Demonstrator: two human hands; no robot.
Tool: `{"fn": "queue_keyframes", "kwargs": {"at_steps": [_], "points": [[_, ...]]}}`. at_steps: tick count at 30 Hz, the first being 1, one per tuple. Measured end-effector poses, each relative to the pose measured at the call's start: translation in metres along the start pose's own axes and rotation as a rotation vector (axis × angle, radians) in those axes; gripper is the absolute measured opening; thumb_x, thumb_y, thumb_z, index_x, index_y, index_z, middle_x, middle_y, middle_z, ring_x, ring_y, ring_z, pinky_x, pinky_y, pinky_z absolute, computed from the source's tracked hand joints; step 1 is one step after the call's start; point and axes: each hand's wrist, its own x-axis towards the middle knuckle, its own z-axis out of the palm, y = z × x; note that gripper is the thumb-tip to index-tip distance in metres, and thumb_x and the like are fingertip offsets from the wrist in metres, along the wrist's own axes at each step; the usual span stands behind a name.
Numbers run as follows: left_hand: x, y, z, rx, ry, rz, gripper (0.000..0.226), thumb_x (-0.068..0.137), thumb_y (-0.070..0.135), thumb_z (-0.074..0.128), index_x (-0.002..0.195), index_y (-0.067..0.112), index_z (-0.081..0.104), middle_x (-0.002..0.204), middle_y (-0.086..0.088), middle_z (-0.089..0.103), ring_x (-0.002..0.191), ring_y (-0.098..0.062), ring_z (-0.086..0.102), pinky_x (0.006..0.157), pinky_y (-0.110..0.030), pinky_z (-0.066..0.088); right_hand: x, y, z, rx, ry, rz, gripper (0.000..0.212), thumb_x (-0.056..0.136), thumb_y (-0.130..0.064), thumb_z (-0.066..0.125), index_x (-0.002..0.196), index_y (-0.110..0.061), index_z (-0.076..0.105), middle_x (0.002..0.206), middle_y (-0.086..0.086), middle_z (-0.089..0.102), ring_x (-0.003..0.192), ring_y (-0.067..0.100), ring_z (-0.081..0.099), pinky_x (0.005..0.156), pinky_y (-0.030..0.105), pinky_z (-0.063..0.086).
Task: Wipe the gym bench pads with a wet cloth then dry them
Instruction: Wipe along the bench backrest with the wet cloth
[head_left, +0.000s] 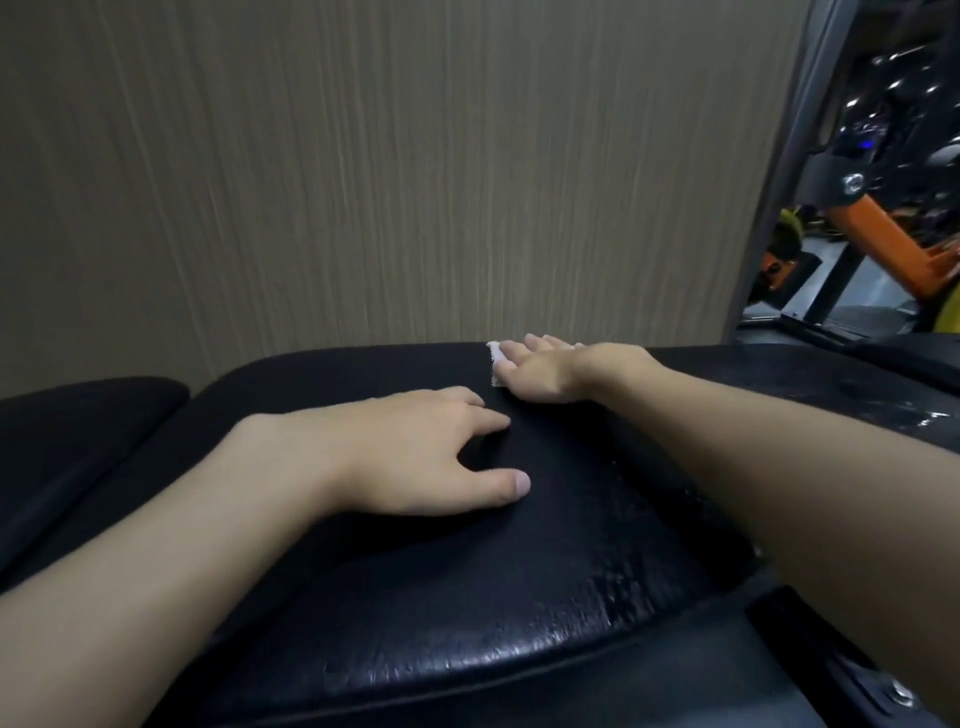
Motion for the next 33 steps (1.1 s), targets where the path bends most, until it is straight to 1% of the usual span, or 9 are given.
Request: {"fn": "queue_keyframes", "kwargs": {"at_steps": [4, 7, 9, 13, 17, 19, 23, 30, 33], "points": [[-0.005, 0.002, 0.000, -0.049, 0.010, -0.017, 0.077, 0.081, 0.076, 0.040, 0.146, 0.035, 0.039, 0.152, 0.018, 0.033, 0.136, -0.008, 0.038, 0.112, -0.040, 0.034, -0.052, -0.001, 0.016, -0.027, 0.028, -0.083, 0.065, 0.093, -0.061, 0.008, 0.155, -0.042, 0.007, 0.165, 0.001, 0.009, 0.153, 0.021, -0.003, 0.121, 0.049, 0.000], [-0.007, 0.008, -0.001, -0.072, 0.035, -0.057, 0.060, 0.087, 0.059, 0.046, 0.135, 0.024, 0.047, 0.139, 0.012, 0.047, 0.122, -0.011, 0.050, 0.104, -0.039, 0.042, -0.111, -0.006, 0.023, -0.065, 0.041, -0.144, 0.061, 0.099, -0.054, 0.011, 0.157, -0.036, 0.003, 0.166, 0.002, 0.002, 0.152, 0.020, -0.006, 0.122, 0.047, 0.000], [-0.008, 0.011, -0.001, -0.071, 0.030, -0.081, 0.058, 0.089, 0.053, 0.045, 0.137, 0.021, 0.043, 0.140, 0.010, 0.045, 0.121, -0.013, 0.050, 0.103, -0.039, 0.041, -0.153, -0.009, 0.025, -0.075, 0.057, -0.182, 0.057, 0.102, -0.050, 0.010, 0.157, -0.034, 0.005, 0.167, 0.001, -0.001, 0.152, 0.017, -0.007, 0.122, 0.044, -0.002], [-0.013, 0.015, -0.002, -0.070, 0.024, -0.087, 0.076, 0.079, 0.061, 0.035, 0.144, 0.022, 0.038, 0.150, 0.011, 0.037, 0.131, -0.014, 0.043, 0.109, -0.043, 0.036, -0.219, -0.014, 0.032, -0.135, 0.095, -0.252, 0.054, 0.103, -0.047, 0.009, 0.154, -0.032, 0.008, 0.166, -0.002, 0.001, 0.151, 0.012, -0.008, 0.122, 0.037, -0.002], [-0.016, 0.017, -0.002, -0.075, 0.029, -0.088, 0.080, 0.075, 0.059, 0.031, 0.145, 0.021, 0.039, 0.153, 0.010, 0.034, 0.134, -0.016, 0.041, 0.111, -0.045, 0.034, -0.241, -0.012, 0.033, -0.156, 0.055, -0.232, 0.066, 0.094, -0.059, 0.001, 0.155, -0.035, -0.005, 0.163, -0.009, -0.020, 0.144, 0.004, -0.029, 0.121, 0.040, -0.012], [-0.016, 0.016, -0.001, -0.073, 0.031, -0.088, 0.076, 0.078, 0.057, 0.033, 0.145, 0.021, 0.039, 0.153, 0.011, 0.034, 0.134, -0.015, 0.041, 0.111, -0.045, 0.033, -0.240, -0.012, 0.035, -0.147, 0.087, -0.230, 0.066, 0.094, -0.059, -0.001, 0.155, -0.035, -0.003, 0.164, -0.010, -0.017, 0.145, 0.003, -0.026, 0.121, 0.037, -0.011], [-0.015, 0.012, 0.002, -0.026, 0.044, -0.064, 0.057, 0.097, 0.048, 0.040, 0.148, 0.023, 0.036, 0.155, 0.015, 0.029, 0.138, -0.012, 0.035, 0.112, -0.043, 0.029, -0.216, -0.014, 0.030, -0.113, 0.085, -0.203, 0.053, 0.104, -0.047, 0.010, 0.156, -0.034, 0.008, 0.166, -0.009, -0.001, 0.151, 0.008, -0.008, 0.121, 0.033, -0.004], [-0.017, 0.019, -0.001, 0.023, 0.007, -0.061, 0.074, 0.089, 0.071, 0.035, 0.147, 0.025, 0.038, 0.157, 0.014, 0.026, 0.142, -0.008, 0.029, 0.115, -0.043, 0.028, -0.110, 0.006, 0.013, -0.008, 0.066, -0.109, 0.053, 0.103, -0.049, 0.015, 0.155, -0.038, 0.015, 0.165, 0.001, 0.010, 0.152, 0.017, 0.001, 0.121, 0.046, 0.001], [-0.012, 0.021, 0.000, 0.027, -0.011, -0.061, 0.082, 0.084, 0.078, 0.032, 0.152, 0.032, 0.029, 0.160, 0.014, 0.019, 0.145, -0.008, 0.022, 0.117, -0.044, 0.024, -0.058, 0.020, 0.005, 0.005, 0.070, -0.039, 0.059, 0.099, -0.055, 0.013, 0.154, -0.036, 0.019, 0.164, 0.000, 0.016, 0.152, 0.017, 0.004, 0.119, 0.047, 0.004]]}}
